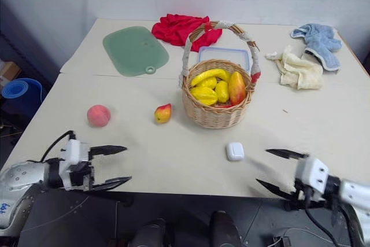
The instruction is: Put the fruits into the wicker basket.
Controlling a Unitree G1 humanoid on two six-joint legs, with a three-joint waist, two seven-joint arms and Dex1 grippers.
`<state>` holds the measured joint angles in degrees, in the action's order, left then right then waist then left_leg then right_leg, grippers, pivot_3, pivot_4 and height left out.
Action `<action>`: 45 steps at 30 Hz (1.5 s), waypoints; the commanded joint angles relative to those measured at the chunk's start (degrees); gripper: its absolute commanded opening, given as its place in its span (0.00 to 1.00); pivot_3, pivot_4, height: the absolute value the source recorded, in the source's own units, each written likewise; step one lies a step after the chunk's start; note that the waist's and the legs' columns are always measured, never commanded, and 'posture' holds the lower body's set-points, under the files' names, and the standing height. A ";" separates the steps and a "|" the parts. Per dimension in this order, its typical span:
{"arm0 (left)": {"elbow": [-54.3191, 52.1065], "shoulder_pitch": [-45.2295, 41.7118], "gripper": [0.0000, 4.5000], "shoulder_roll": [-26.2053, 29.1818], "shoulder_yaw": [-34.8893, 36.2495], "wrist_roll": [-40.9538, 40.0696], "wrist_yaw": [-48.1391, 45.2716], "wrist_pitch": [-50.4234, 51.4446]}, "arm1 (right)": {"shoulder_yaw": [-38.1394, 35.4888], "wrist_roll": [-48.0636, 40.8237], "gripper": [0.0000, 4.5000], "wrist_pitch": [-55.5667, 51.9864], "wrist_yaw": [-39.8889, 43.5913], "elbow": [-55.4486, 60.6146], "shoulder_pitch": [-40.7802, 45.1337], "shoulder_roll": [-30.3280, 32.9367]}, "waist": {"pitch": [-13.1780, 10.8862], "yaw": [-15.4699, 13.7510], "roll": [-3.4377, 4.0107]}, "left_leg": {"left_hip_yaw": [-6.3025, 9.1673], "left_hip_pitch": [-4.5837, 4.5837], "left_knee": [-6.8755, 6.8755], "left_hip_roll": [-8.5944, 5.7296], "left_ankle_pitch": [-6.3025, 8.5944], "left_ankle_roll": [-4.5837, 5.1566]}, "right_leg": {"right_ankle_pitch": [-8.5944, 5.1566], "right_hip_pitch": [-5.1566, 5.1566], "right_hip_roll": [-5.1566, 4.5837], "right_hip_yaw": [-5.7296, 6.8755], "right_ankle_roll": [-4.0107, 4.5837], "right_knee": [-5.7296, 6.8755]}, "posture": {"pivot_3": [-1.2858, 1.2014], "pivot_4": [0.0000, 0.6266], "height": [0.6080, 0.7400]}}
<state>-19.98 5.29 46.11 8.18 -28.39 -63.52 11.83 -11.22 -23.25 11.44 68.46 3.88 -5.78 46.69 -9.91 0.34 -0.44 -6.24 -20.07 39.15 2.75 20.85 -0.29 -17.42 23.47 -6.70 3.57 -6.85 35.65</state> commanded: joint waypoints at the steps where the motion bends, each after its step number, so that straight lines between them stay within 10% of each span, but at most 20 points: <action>1: -1.52 -2.72 1.00 -1.14 -2.89 0.33 0.60 0.89 | 5.26 3.80 0.99 -2.81 -1.18 -5.96 9.22 -1.83 | 0.00 -0.08 -0.01 | 0.00 0.01 0.00 -0.02 -0.01 -0.02 | 0.00 0.01 0.05 0.02 0.00 0.03 | 0.52 0.24 1.00; 13: -0.67 -8.11 1.00 -2.05 -6.12 1.00 0.56 2.20 | 18.02 9.01 0.99 -7.92 13.11 -29.56 29.35 -5.05 | -0.01 -0.04 0.00 | -0.45 -0.13 0.11 -0.01 -0.03 0.00 | 0.03 0.04 0.07 0.14 -0.04 0.19 | 0.52 0.24 1.00; 19: 0.74 -8.50 1.00 -2.17 -6.25 1.64 -0.20 1.08 | 15.01 7.22 0.63 -7.87 12.74 -30.16 29.00 -6.26 | -0.01 -0.04 -0.01 | -0.47 -0.10 0.12 0.02 -0.03 0.00 | 0.03 0.03 0.07 0.15 -0.04 0.22 | 0.52 0.24 1.00; 31: -2.17 -16.04 1.00 -8.43 -5.53 -5.44 5.67 9.00 | -20.87 -6.29 0.63 -19.70 -7.24 -16.91 5.10 1.35 | -0.03 -1.32 0.01 | -0.47 -0.15 0.15 -0.07 -0.03 0.04 | 0.05 -0.01 0.01 0.12 -0.08 0.09 | 0.52 0.24 1.00; 42: -2.14 -17.55 1.00 -9.41 -4.14 -6.18 8.33 11.47 | -17.45 7.96 0.63 -8.21 -23.95 -51.33 19.56 6.46 | -0.01 1.44 0.13 | -0.69 -0.03 0.09 -0.01 -0.11 -0.07 | 0.05 0.05 0.12 -0.06 -0.05 0.00 | 0.52 0.24 1.00; 45: -2.12 -16.22 1.00 -8.89 -2.64 -5.90 9.09 11.00 | -17.11 8.59 0.84 -5.37 -23.80 -52.44 19.98 7.24 | -0.02 1.31 0.14 | -0.67 -0.04 0.08 0.00 -0.11 -0.07 | 0.05 0.06 0.13 -0.06 -0.05 -0.01 | 0.52 0.24 1.00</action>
<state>-20.67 -11.30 36.50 3.27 -34.17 -54.85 24.08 -27.34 -14.50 3.88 44.80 -48.65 13.88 51.86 -9.92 1.65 -0.30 -6.91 -20.11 39.24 2.74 20.74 -0.36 -17.37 23.53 -6.58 3.50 -6.89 35.63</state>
